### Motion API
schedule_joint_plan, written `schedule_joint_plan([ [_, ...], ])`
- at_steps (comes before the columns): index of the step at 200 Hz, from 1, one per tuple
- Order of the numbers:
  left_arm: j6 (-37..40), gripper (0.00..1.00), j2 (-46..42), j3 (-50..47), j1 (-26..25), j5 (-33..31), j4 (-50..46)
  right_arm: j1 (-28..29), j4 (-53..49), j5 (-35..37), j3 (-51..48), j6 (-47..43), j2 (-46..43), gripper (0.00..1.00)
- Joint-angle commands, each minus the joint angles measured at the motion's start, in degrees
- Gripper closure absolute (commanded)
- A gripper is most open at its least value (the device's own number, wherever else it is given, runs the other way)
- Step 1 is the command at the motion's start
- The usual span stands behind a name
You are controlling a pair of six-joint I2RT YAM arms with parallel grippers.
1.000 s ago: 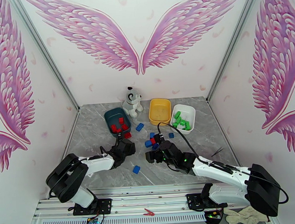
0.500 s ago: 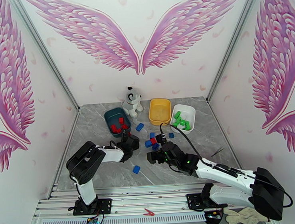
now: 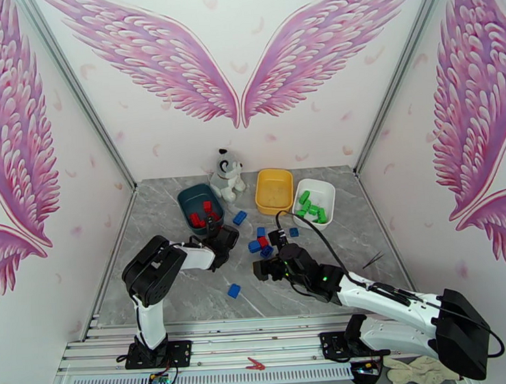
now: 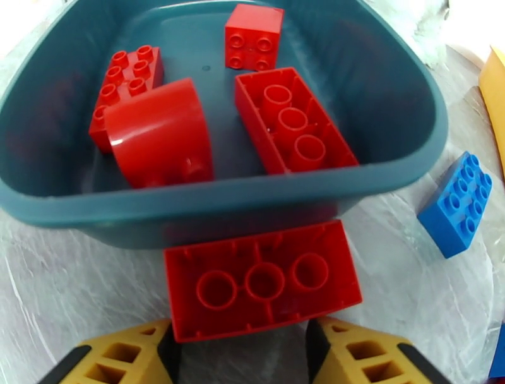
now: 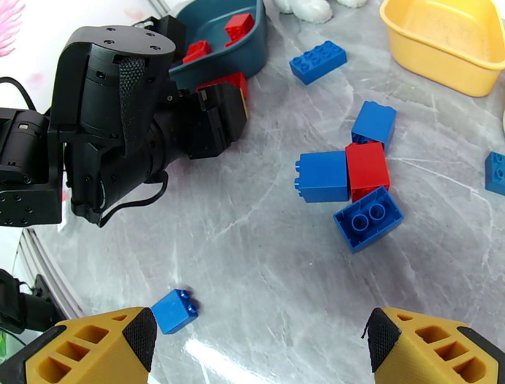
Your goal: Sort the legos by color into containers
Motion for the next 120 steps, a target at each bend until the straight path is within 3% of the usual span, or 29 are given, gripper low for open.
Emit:
schedule_joint_plan([
  [1, -0.11, 0.37, 2.18, 1.19, 0.41, 3.05, 0.21, -0.43, 0.01, 0.75, -0.71, 0.47, -1.01, 0.06],
  [51, 1.71, 0.36, -0.85, 0.32, -1.90, 2.33, -1.16, -0.50, 0.48, 0.66, -0.53, 0.65, -0.50, 0.06],
  [120, 2.97, 0.50, -8.92, -5.29, -3.11, 3.04, -1.15, -0.51, 1.03, 0.65, -0.55, 0.83, 0.26, 0.06],
])
